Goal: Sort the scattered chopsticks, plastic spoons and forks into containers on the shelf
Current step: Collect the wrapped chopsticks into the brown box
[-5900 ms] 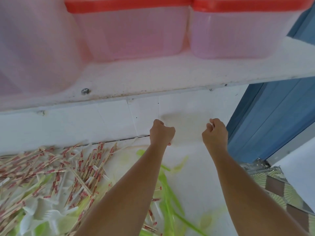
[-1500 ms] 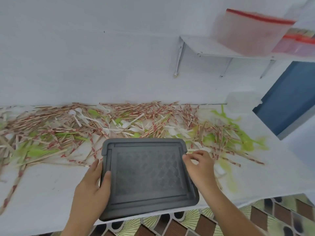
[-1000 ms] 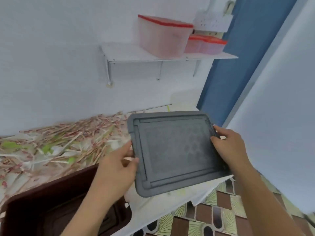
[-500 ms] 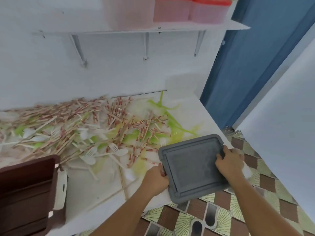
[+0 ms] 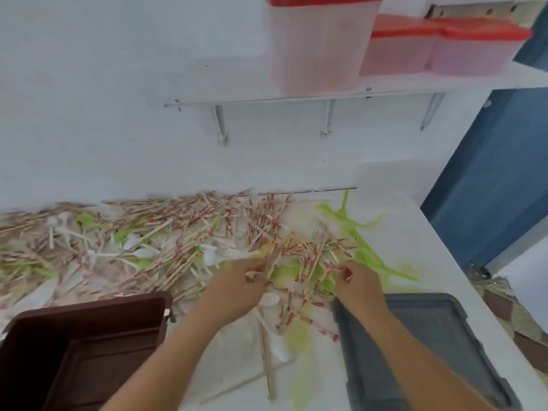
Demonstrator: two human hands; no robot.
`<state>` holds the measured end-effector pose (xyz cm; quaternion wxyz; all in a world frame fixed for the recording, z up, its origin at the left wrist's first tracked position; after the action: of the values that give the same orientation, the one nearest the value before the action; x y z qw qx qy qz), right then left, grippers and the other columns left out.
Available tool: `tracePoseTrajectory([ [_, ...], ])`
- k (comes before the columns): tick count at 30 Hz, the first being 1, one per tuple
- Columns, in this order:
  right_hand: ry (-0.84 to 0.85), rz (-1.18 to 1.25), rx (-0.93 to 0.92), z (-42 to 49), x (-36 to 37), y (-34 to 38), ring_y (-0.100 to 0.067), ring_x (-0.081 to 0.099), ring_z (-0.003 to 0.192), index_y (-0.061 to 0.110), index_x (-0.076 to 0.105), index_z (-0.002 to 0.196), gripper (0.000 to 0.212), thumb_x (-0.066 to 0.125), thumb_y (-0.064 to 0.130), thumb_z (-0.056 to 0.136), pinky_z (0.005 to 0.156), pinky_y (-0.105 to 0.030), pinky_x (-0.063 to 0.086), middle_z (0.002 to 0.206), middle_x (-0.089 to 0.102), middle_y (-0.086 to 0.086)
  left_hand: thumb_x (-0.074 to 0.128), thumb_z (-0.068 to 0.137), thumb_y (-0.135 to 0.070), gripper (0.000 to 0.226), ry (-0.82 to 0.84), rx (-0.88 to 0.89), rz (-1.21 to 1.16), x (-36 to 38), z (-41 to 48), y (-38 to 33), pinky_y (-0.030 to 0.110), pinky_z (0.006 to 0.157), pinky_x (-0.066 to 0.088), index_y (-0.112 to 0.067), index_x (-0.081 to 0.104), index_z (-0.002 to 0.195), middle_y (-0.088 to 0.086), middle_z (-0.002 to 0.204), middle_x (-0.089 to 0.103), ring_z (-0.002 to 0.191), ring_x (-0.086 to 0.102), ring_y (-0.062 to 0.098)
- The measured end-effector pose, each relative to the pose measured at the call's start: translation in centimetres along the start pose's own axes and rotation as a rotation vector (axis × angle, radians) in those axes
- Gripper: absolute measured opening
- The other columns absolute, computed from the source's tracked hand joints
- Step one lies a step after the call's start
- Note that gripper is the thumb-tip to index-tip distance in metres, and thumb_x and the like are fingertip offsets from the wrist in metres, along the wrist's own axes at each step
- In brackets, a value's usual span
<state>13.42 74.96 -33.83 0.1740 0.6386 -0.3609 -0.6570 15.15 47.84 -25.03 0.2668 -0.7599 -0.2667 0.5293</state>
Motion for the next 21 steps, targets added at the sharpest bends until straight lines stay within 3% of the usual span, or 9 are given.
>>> tracePoseTrajectory([
  [3, 0.071, -0.113, -0.033, 3.4, 4.6, 5.4, -0.020, 0.055, 0.055, 0.013, 0.059, 0.069, 0.028, 0.052, 0.017, 0.095, 0.058, -0.042, 0.056, 0.064, 0.059, -0.006, 0.056, 0.100, -0.029, 0.046, 0.014, -0.002, 0.114, -3.5, 5.7, 1.6, 0.017, 0.080, 0.050, -0.030, 0.056, 0.146, -0.016, 0.132, 0.063, 0.103, 0.064, 0.001],
  [5, 0.089, -0.263, -0.014, 5.4, 6.9, 8.0, -0.017, 0.052, 0.053, 0.016, 0.050, 0.064, 0.038, 0.049, 0.028, 0.100, 0.053, -0.034, 0.051, 0.060, 0.054, -0.001, 0.055, 0.100, -0.030, 0.042, 0.060, -0.013, 0.242, -4.3, 10.7, 3.0, 0.025, 0.090, 0.048, -0.025, 0.057, 0.142, -0.006, 0.129, 0.064, 0.108, 0.060, 0.012],
  [8, 0.171, -0.438, 0.132, 7.8, 10.5, 9.6, -0.018, 0.061, 0.066, 0.017, 0.057, 0.072, 0.039, 0.051, 0.045, 0.099, 0.060, -0.030, 0.052, 0.071, 0.061, 0.002, 0.052, 0.100, -0.034, 0.036, 0.102, -0.017, 0.375, -4.5, 18.8, 4.4, 0.032, 0.089, 0.049, -0.011, 0.062, 0.126, 0.004, 0.112, 0.062, 0.101, 0.060, 0.019],
  [10, 0.200, -0.482, 0.235, 8.7, 12.4, 9.7, -0.020, 0.065, 0.075, 0.016, 0.067, 0.084, 0.030, 0.052, 0.039, 0.097, 0.064, -0.030, 0.055, 0.078, 0.064, 0.002, 0.049, 0.101, -0.042, 0.044, 0.092, -0.011, 0.416, -4.0, 23.6, 4.6, 0.030, 0.081, 0.051, -0.003, 0.066, 0.113, 0.005, 0.102, 0.066, 0.098, 0.066, 0.023],
  [13, 0.194, -0.504, 0.337, 8.8, 13.9, 9.7, -0.024, 0.069, 0.094, 0.016, 0.071, 0.105, 0.026, 0.051, 0.032, 0.097, 0.066, -0.029, 0.047, 0.091, 0.066, 0.001, 0.051, 0.092, -0.067, 0.060, 0.068, -0.017, 0.456, -2.3, 29.1, 5.0, 0.037, 0.077, 0.060, -0.008, 0.060, 0.086, 0.009, 0.094, 0.070, 0.092, 0.068, 0.026],
  [16, 0.131, -0.383, 0.415, 8.4, 13.9, 10.0, -0.021, 0.069, 0.083, 0.018, 0.068, 0.088, 0.026, 0.051, 0.035, 0.096, 0.060, -0.027, 0.045, 0.086, 0.069, 0.001, 0.058, 0.076, -0.082, 0.077, 0.026, -0.093, 0.515, -0.8, 31.3, 5.5, 0.047, 0.089, 0.057, -0.014, 0.063, 0.112, 0.008, 0.115, 0.069, 0.117, 0.061, 0.034],
  [18, 0.026, -0.247, 0.451, 8.1, 12.5, 9.9, -0.016, 0.060, 0.060, 0.017, 0.061, 0.069, 0.027, 0.057, 0.033, 0.091, 0.049, -0.024, 0.039, 0.068, 0.063, 0.002, 0.068, 0.081, -0.071, 0.087, 0.046, -0.097, 0.515, -0.2, 31.4, 5.1, 0.047, 0.098, 0.049, -0.014, 0.044, 0.143, 0.011, 0.134, 0.060, 0.132, 0.051, 0.035],
  [21, -0.164, 0.107, 0.469, 8.0, 9.2, 9.9, -0.021, 0.049, 0.050, 0.007, 0.052, 0.070, 0.029, 0.057, 0.023, 0.094, 0.045, -0.027, 0.032, 0.061, 0.058, -0.009, 0.072, 0.087, -0.038, 0.091, 0.068, -0.092, 0.406, 0.1, 31.9, 5.2, 0.051, 0.106, 0.045, -0.011, 0.019, 0.156, 0.017, 0.140, 0.055, 0.135, 0.048, 0.038],
])
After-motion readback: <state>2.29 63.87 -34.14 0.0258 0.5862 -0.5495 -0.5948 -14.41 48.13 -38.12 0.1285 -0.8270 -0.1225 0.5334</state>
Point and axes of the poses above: each hand's wrist, its own z-axis towards the middle knuckle, its own x-axis out of the palm, y = z × x, the point moved 8 cm from there along z, towards the middle knuckle
